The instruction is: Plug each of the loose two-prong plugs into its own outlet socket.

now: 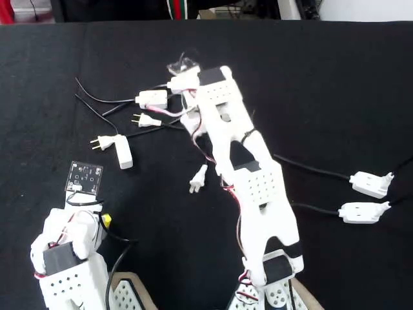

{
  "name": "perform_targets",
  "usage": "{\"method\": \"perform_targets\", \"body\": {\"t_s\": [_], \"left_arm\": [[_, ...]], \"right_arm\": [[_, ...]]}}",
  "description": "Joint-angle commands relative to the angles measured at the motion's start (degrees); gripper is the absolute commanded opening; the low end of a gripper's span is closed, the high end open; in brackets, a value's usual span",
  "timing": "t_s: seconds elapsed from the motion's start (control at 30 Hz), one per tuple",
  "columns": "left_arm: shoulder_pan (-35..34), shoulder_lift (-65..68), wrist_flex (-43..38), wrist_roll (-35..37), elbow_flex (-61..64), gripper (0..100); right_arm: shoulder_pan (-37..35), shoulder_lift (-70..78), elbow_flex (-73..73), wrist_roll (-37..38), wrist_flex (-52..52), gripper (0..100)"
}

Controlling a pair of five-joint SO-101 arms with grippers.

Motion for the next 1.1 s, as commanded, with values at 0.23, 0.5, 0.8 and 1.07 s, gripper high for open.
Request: {"method": "perform_targets", "body": {"t_s": [0.23, 0.5, 0.8, 1.07], "left_arm": [[-0.13, -0.09, 0.26, -0.79, -0.57, 25], [-0.31, -0.09, 0.53, -2.55, -0.57, 25], [-0.4, -0.09, 0.53, -2.55, -0.57, 25], [-0.22, -0.09, 0.53, -2.55, -0.57, 25]], "right_arm": [[-1.76, -6.11, 4.09, -16.26, 5.8, 40.4], [-7.91, -26.42, 32.75, -32.09, 5.27, 40.3], [-11.08, -29.93, 48.13, -44.4, -10.46, 40.3], [-13.27, -24.13, 48.75, -46.68, -14.24, 29.6]]}}
